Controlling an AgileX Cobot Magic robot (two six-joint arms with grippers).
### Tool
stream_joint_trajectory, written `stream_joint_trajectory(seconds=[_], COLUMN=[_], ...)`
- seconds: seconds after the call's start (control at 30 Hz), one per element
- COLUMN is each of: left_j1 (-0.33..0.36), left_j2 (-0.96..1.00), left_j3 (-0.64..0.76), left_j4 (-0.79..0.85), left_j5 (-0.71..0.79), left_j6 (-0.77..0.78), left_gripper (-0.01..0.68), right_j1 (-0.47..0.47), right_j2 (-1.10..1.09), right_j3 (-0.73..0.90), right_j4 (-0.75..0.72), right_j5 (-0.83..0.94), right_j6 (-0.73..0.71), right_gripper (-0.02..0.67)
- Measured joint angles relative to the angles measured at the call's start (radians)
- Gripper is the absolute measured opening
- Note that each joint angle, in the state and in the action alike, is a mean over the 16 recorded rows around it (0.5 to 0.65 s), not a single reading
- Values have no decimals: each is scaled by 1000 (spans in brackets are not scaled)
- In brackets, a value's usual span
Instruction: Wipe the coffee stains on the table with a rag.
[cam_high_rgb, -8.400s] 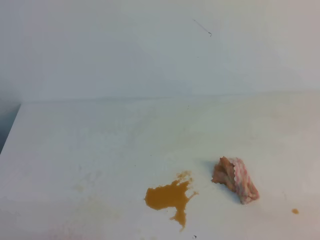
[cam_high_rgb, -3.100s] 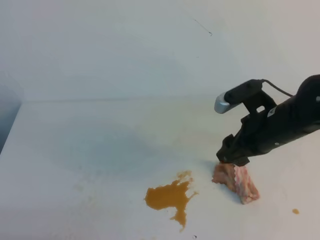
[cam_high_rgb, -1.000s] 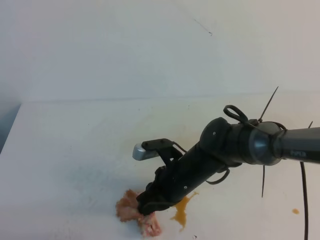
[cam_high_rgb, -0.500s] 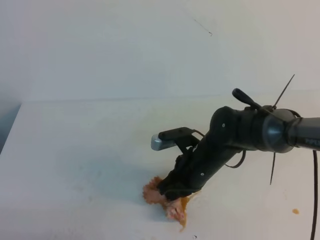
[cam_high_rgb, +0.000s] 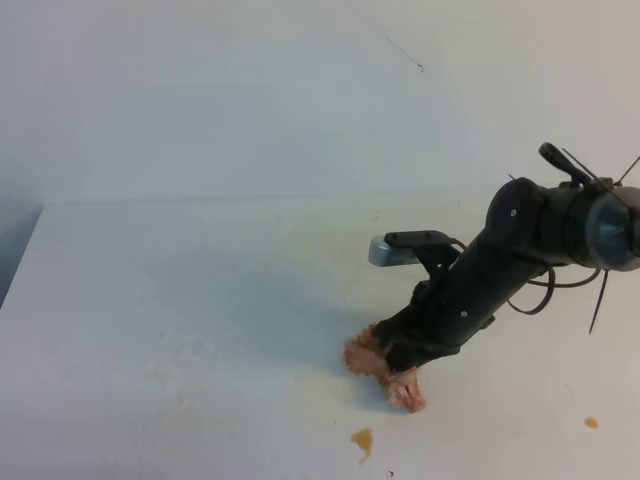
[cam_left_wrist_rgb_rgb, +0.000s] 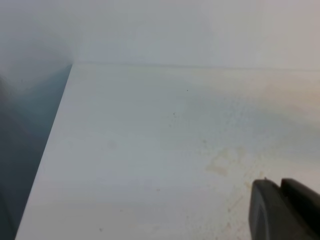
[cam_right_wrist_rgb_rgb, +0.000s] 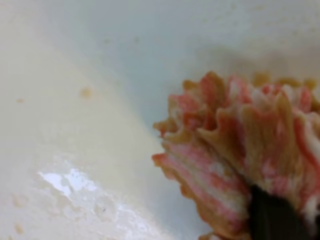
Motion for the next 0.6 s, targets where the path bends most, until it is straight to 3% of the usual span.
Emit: stream_joint_trajectory(seconds=[0.33, 0.6], left_j1=[0, 0], left_j2=[0, 0], left_j3=[0, 0], left_j4=[0, 0], left_j5=[0, -3], left_j6=[0, 0], left_gripper=[-2, -2], right_j1=[-21, -23], right_j2=[-17, -76], right_j3=[6, 15], right_j4=[30, 141], right_j5=[4, 20], right_j6=[-96, -250], right_gripper=[31, 31])
